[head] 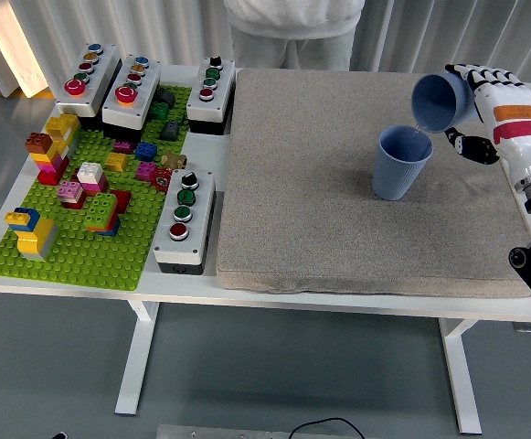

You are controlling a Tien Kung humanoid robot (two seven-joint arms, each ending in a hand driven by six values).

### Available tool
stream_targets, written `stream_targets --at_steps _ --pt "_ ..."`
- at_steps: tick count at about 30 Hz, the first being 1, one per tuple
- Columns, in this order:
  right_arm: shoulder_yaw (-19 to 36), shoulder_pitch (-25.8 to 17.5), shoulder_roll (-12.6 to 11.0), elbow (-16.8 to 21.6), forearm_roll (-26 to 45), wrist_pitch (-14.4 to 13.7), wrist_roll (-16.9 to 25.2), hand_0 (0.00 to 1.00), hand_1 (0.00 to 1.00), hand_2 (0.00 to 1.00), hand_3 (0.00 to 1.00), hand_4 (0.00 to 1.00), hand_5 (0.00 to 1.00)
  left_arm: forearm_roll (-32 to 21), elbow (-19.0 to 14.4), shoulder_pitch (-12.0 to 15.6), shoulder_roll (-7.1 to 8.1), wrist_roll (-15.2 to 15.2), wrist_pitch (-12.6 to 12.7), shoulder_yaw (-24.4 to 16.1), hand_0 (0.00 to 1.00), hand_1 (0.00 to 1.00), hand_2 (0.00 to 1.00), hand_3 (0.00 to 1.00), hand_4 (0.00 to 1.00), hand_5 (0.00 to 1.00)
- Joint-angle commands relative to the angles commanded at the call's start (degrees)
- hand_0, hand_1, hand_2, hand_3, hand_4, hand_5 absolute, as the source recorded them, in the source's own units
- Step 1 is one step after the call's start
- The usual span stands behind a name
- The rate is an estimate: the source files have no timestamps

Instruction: Pick cup pour cup place

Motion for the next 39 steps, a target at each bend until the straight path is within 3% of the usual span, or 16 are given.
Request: stream_targets --at_steps 39 --pt "-1.3 0.4 -1.7 0.7 -0.6 -1.6 -0.3 0.857 0.669 0.557 0.571 0.503 0.002 0.1 0.0 -0.3 0.02 0.0 0.0 -0.2 0.748 0.777 0.837 0.661 0.545 0.932"
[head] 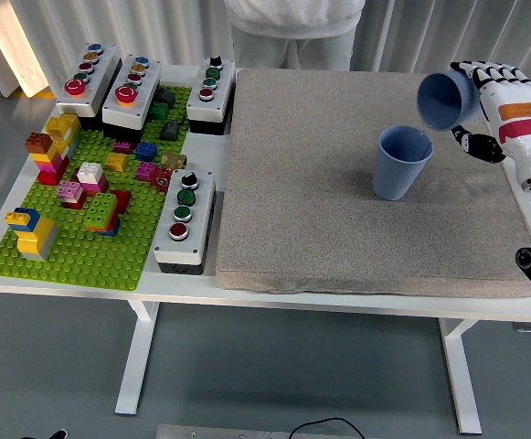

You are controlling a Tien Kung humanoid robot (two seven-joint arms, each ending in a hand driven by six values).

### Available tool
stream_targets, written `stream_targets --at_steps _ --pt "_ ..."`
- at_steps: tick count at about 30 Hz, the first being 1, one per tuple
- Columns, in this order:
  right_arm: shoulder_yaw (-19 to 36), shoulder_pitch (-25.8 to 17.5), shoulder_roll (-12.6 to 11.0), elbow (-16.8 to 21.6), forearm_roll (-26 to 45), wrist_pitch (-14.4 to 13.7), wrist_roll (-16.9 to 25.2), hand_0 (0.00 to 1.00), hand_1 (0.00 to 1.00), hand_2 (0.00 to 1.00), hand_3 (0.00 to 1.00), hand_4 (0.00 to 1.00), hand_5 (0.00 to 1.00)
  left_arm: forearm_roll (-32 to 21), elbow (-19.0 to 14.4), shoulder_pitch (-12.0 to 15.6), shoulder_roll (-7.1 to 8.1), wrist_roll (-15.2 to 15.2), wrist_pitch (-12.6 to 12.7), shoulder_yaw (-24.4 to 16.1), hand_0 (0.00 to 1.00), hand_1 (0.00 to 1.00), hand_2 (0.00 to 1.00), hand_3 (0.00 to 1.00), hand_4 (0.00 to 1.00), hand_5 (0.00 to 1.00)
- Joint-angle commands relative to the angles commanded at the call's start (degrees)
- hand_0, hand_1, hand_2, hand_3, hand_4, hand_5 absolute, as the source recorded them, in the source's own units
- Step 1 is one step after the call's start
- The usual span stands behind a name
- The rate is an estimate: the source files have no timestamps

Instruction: Pick cup pour cup place

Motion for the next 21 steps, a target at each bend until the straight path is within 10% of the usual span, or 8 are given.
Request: stream_targets --at_steps 21 --pt "-0.6 0.0 0.4 -0.3 0.0 -0.5 -0.5 0.857 0.671 0.561 0.566 0.494 0.002 0.4 0.0 0.4 0.04 0.1 0.0 -0.3 0.749 0.778 0.837 0.661 0.544 0.931"
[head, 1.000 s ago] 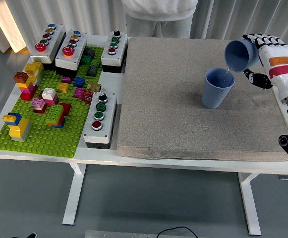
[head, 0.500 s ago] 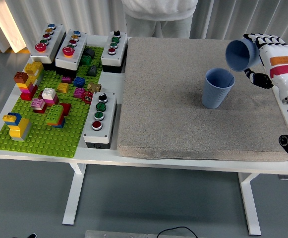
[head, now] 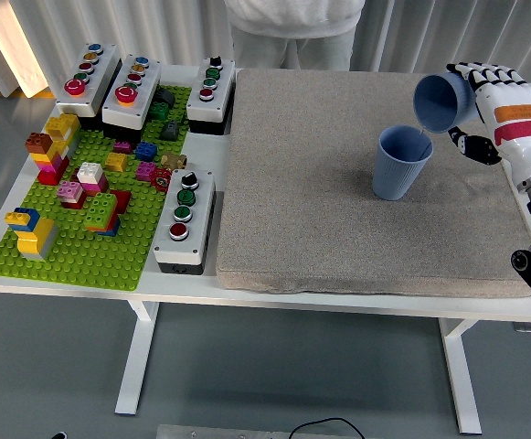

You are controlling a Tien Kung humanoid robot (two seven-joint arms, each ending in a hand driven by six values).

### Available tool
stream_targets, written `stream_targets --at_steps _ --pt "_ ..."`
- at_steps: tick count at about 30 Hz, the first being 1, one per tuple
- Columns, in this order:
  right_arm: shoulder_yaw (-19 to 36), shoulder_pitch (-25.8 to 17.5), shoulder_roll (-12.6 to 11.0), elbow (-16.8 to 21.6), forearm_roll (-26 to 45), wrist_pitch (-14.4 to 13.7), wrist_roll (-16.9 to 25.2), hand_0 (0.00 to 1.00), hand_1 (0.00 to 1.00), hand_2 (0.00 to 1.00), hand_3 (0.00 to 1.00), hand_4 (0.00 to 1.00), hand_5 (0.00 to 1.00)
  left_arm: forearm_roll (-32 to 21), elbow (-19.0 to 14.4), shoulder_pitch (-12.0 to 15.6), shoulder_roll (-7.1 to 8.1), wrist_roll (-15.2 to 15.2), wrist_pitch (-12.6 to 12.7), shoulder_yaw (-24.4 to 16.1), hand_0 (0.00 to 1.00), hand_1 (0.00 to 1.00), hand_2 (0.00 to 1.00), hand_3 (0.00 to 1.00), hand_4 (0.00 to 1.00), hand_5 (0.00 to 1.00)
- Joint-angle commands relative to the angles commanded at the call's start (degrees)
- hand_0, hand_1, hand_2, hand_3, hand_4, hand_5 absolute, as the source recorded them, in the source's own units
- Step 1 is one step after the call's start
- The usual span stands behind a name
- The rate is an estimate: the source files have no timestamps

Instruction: Pick cup pour cup place

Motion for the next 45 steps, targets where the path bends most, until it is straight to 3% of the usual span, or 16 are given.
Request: stream_targets --at_steps 29,34,42,45 --pt "0.6 -0.2 0.4 0.2 2.7 0.2 -0.3 0.856 0.669 0.560 0.560 0.491 0.002 -0.1 0.0 -0.3 -0.07 0.0 0.0 0.0 0.749 0.778 0.837 0.661 0.544 0.932" --pt "0.9 -0.2 0.5 0.1 5.8 1.0 0.0 0.856 0.669 0.560 0.560 0.491 0.002 -0.2 0.0 -0.2 -0.06 0.0 0.0 0.1 0.749 0.778 0.837 0.661 0.544 0.932" --pt "1.4 -0.2 0.3 0.4 19.1 3.7 1.0 0.852 0.665 0.558 0.558 0.484 0.002 -0.3 0.0 0.0 -0.05 0.0 0.0 0.2 0.749 0.778 0.837 0.661 0.544 0.931" --pt "2.1 -0.3 0.4 0.3 26.2 6.4 1.6 0.852 0.665 0.558 0.558 0.484 0.002 -0.5 0.0 0.2 -0.05 0.0 0.0 0.4 0.749 0.778 0.837 0.661 0.544 0.931"
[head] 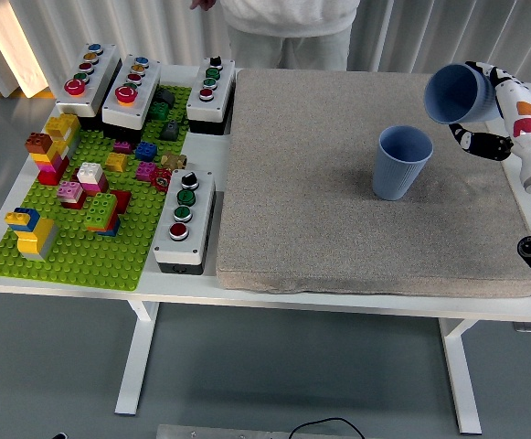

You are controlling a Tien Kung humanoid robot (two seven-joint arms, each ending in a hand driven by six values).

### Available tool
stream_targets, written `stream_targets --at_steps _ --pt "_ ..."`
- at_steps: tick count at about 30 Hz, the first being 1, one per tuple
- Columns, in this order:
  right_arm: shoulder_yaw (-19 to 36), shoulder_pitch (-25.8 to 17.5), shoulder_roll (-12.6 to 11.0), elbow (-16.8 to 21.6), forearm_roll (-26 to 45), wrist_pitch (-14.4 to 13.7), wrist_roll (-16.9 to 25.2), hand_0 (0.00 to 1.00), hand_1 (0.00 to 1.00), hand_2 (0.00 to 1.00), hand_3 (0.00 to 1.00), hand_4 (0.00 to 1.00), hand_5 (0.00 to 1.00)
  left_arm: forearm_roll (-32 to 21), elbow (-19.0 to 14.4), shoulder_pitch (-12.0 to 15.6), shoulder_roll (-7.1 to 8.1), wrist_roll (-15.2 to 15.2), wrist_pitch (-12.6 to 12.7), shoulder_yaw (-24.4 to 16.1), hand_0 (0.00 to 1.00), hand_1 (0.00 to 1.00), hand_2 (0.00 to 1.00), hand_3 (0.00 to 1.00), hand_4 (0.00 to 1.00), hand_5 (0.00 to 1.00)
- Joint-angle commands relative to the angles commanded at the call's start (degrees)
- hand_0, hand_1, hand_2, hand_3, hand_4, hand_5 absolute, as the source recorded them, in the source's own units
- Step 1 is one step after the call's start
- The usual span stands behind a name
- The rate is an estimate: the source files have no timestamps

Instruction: Pick cup pour cup place

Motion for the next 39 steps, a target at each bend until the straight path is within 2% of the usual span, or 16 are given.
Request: stream_targets --at_steps 1,3,5,14,20,22,24,32,39 --pt "0.4 0.0 0.0 -0.1 2.2 0.9 -0.1 0.852 0.665 0.558 0.558 0.484 0.002 0.0 0.0 0.1 0.01 0.0 0.0 0.0 0.749 0.778 0.837 0.661 0.544 0.931" --pt "1.7 -0.2 0.1 -0.4 9.7 4.7 -0.4 0.852 0.665 0.558 0.558 0.484 0.002 0.0 0.0 0.2 0.03 0.1 0.0 0.0 0.749 0.778 0.837 0.661 0.543 0.929" --pt "2.5 -0.3 0.2 -0.5 11.9 5.8 -1.0 0.852 0.665 0.558 0.558 0.484 0.002 0.1 0.0 0.3 0.04 0.1 0.0 0.0 0.749 0.778 0.837 0.661 0.543 0.929" --pt "9.6 -2.7 1.3 -2.1 33.7 16.8 -6.2 0.845 0.665 0.556 0.556 0.483 0.002 -0.2 0.0 0.2 -0.02 0.0 0.0 0.3 0.749 0.778 0.839 0.661 0.545 0.934" --pt "11.8 -4.0 2.1 -3.7 48.2 21.8 -6.4 0.839 0.665 0.554 0.556 0.485 0.002 -0.1 0.0 0.1 -0.12 0.0 0.0 0.3 0.749 0.778 0.838 0.661 0.543 0.931" --pt "12.1 -4.3 2.7 -4.2 52.4 22.7 -5.6 0.839 0.665 0.554 0.556 0.485 0.002 -0.1 0.0 0.1 -0.19 -0.1 0.0 0.3 0.749 0.778 0.838 0.661 0.543 0.931" --pt "12.3 -4.6 3.0 -4.5 53.6 23.0 -5.2 0.839 0.665 0.554 0.556 0.485 0.002 -0.3 0.0 0.0 -0.24 -0.1 -0.1 0.5 0.749 0.778 0.838 0.661 0.543 0.931" --pt "12.7 -6.1 4.1 -5.5 48.7 22.6 -3.6 0.838 0.668 0.554 0.554 0.483 0.002 -1.1 0.0 -0.2 -0.48 -0.3 -0.1 1.5 0.749 0.779 0.838 0.662 0.544 0.931" --pt "12.2 -6.3 4.0 -5.2 46.6 21.7 -2.9 0.839 0.666 0.553 0.554 0.480 0.002 -0.9 0.0 -0.2 -0.44 -0.3 -0.2 1.3 0.749 0.779 0.838 0.662 0.544 0.931"
